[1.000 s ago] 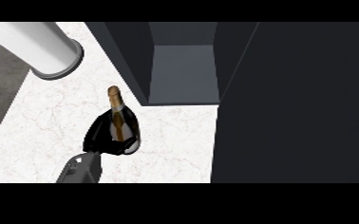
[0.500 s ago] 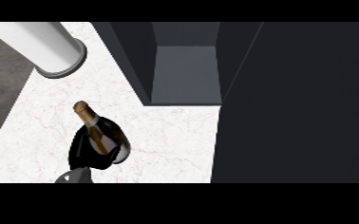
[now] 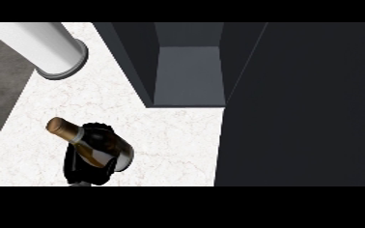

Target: Pick up the wine, place it into the cabinet and close the cabinet

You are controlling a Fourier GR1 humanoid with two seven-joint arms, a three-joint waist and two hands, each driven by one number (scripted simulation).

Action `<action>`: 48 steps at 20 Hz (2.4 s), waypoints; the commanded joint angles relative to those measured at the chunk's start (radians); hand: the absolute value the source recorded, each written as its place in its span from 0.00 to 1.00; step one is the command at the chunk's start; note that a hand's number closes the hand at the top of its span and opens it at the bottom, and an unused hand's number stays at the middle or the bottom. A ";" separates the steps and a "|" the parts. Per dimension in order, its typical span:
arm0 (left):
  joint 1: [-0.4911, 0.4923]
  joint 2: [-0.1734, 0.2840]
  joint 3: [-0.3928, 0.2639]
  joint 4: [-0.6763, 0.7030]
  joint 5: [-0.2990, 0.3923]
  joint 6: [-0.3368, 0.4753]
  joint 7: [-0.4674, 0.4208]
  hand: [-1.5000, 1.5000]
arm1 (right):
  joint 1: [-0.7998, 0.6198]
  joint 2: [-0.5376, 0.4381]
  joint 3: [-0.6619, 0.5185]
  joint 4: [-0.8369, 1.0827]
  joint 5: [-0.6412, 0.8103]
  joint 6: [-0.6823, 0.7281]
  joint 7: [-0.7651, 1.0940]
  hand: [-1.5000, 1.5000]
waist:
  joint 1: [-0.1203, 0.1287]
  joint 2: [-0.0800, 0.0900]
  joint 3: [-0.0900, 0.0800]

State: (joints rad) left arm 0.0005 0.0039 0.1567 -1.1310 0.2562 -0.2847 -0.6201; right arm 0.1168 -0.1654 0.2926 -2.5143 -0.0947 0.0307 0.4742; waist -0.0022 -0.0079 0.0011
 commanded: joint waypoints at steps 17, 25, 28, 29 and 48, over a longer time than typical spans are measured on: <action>-0.177 -0.004 -0.473 -0.485 0.081 0.647 0.436 1.00 | 0.086 -0.014 -0.040 -0.192 -0.115 0.035 0.044 0.00 | -0.022 0.006 0.000; -0.369 -0.004 -0.553 -0.346 0.112 0.871 0.499 1.00 | 0.037 0.004 -0.046 -0.153 -0.100 0.041 0.070 0.00 | -0.019 0.008 -0.001; -0.422 -0.004 -0.528 -0.284 0.125 0.890 0.501 1.00 | 0.088 -0.009 -0.101 -0.202 -0.166 0.064 0.049 0.00 | -0.028 0.008 0.000; -0.393 -0.004 -0.533 -0.266 0.115 0.873 0.489 1.00 | 0.107 0.001 -0.063 -0.222 -0.134 0.066 0.036 0.00 | -0.028 0.006 -0.001; -0.520 -0.004 -0.606 0.180 0.403 0.868 0.140 1.00 | 0.115 0.029 -0.042 -0.198 -0.132 0.088 0.046 0.00 | -0.033 0.010 -0.002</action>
State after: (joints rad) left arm -0.4925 0.0001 -0.4400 -1.0251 0.5930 0.5936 -0.4144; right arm 0.1775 -0.1287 0.2569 -2.5126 -0.1209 0.1229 0.4459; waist -0.0331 0.0023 -0.0008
